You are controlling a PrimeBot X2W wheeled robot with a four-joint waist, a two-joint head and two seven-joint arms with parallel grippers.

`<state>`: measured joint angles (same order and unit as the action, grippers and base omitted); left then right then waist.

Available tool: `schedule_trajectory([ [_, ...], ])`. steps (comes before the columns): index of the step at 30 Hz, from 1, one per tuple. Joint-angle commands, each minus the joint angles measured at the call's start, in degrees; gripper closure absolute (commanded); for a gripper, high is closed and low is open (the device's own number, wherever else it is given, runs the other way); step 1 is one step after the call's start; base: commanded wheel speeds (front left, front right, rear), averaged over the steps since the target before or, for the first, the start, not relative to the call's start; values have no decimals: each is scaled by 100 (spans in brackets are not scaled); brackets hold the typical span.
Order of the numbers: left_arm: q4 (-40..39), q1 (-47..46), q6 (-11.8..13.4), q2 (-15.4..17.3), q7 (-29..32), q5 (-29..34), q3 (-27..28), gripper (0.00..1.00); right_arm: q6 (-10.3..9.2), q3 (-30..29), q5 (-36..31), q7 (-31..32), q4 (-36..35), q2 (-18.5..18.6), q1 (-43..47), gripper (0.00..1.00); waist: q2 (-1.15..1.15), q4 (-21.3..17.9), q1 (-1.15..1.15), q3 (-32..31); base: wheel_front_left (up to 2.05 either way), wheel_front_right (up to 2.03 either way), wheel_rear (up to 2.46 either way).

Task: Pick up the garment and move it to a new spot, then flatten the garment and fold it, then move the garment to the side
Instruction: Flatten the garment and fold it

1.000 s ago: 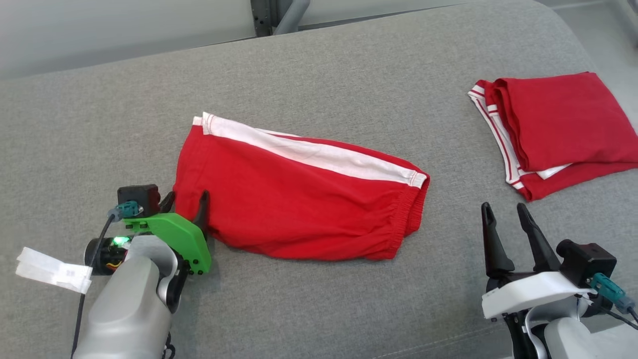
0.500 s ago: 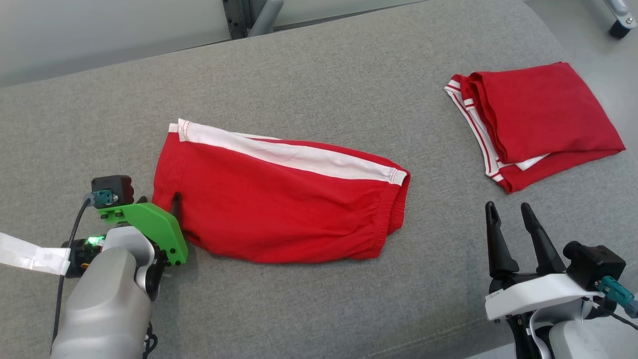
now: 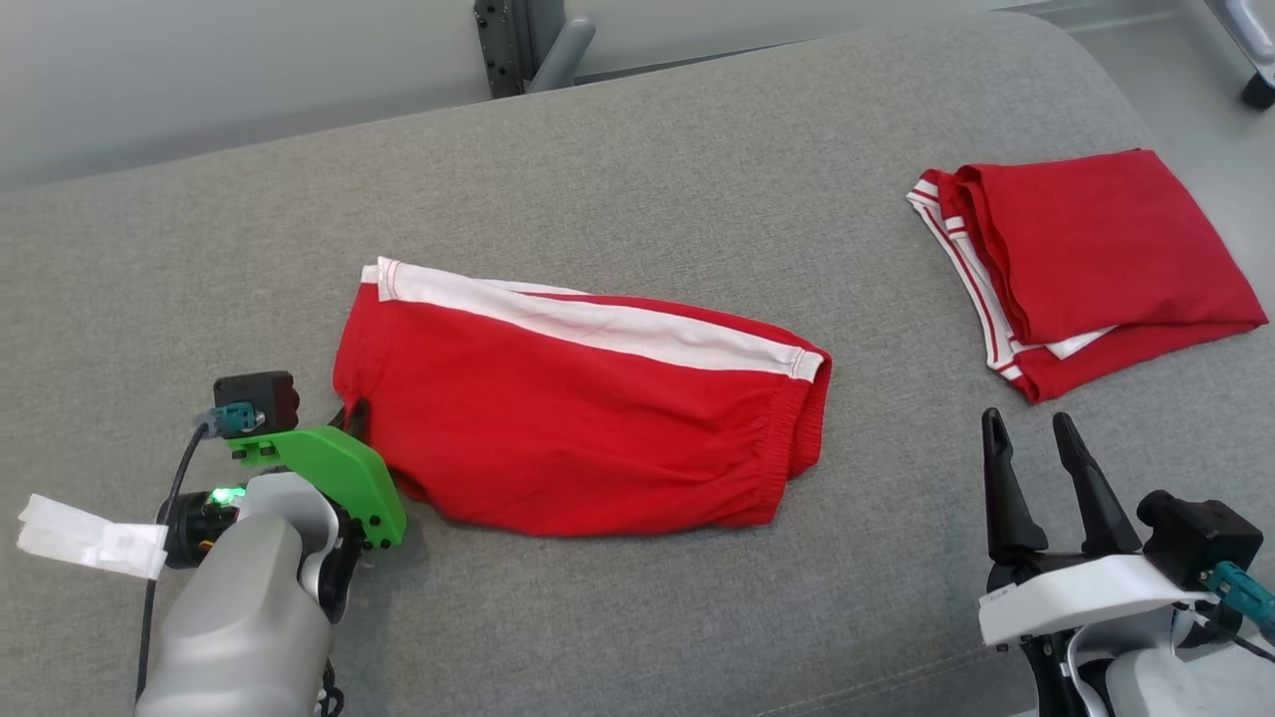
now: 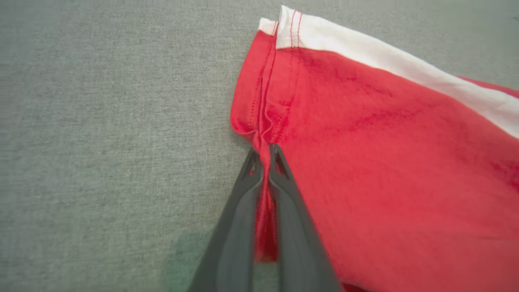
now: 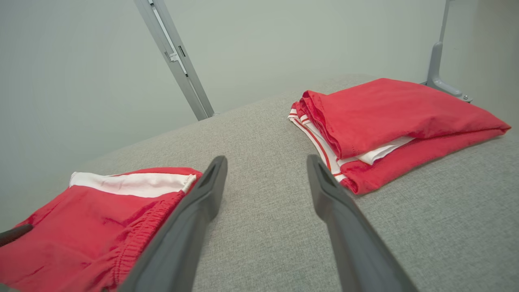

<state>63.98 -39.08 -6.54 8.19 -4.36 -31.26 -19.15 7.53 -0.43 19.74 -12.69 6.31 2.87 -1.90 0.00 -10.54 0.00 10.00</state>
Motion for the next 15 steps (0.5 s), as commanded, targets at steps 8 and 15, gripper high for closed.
schedule_trajectory([
  [8, -457, 719, 9, -130, -668, -323, 197, 100, -9, -177, -97, 36, -7, 7, 246, 0, 0, 493, 0, -392, 0, 0, 0],
  [15, -973, 1422, 195, -288, -892, -454, 281, 100, -9, -216, -131, 134, -56, 8, 375, 0, 0, 807, 0, -591, 0, 0, 0],
])
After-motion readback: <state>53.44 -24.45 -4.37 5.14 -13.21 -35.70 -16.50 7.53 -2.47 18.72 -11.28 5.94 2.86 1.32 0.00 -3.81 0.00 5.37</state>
